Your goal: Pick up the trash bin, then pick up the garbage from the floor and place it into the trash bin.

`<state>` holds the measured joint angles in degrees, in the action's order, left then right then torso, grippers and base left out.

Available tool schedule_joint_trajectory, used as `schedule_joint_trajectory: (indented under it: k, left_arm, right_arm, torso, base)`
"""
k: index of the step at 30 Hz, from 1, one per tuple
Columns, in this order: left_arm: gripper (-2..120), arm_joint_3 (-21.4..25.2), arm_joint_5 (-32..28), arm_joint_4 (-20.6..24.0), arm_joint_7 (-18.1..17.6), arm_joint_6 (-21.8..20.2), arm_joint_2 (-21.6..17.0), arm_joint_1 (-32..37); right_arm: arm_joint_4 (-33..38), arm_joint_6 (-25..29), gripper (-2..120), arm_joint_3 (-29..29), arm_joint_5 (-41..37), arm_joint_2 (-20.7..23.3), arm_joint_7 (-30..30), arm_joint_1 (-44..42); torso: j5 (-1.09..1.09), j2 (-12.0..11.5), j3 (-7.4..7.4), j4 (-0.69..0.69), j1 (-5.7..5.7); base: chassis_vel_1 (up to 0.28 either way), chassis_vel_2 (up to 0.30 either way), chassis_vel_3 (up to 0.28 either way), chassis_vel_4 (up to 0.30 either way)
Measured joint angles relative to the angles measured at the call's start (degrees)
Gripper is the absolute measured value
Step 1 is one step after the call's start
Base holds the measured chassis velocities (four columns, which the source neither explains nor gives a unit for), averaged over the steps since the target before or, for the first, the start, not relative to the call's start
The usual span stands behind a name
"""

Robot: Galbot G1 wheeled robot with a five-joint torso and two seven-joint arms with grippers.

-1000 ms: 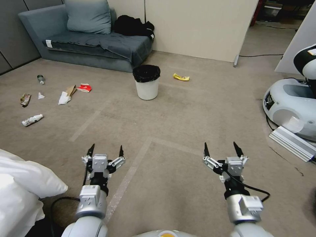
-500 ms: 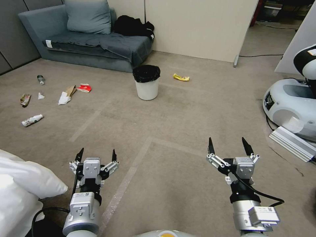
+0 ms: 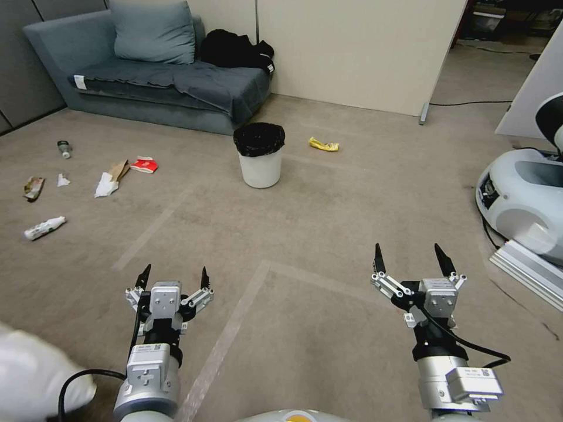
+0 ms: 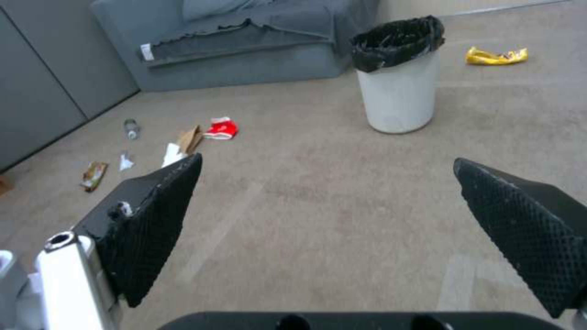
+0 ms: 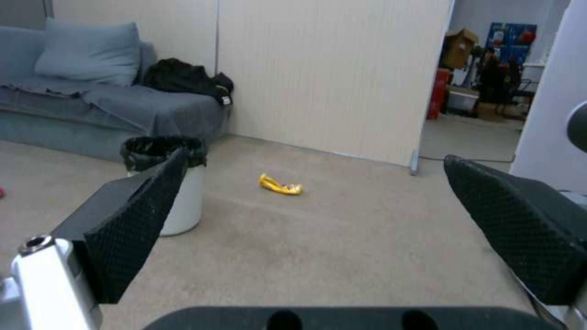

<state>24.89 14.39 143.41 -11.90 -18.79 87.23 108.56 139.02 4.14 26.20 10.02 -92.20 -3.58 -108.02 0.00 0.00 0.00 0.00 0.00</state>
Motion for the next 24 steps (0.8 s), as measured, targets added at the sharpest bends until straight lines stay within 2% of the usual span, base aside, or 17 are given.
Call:
schedule_joint_trajectory:
  k: [24]
  left_arm:
    - [100, -0.48, 0.74, -0.19, 0.53, 0.27, 0.59, 0.08]
  right_arm:
    - [-1.02, -0.26, 100, -0.02, -1.16, 0.05, 0.76, 0.67]
  torso:
    - [-0.01, 0.0, 0.0, 0.0, 0.0]
  base:
    - [-0.185, 0.192, 0.189, -0.191]
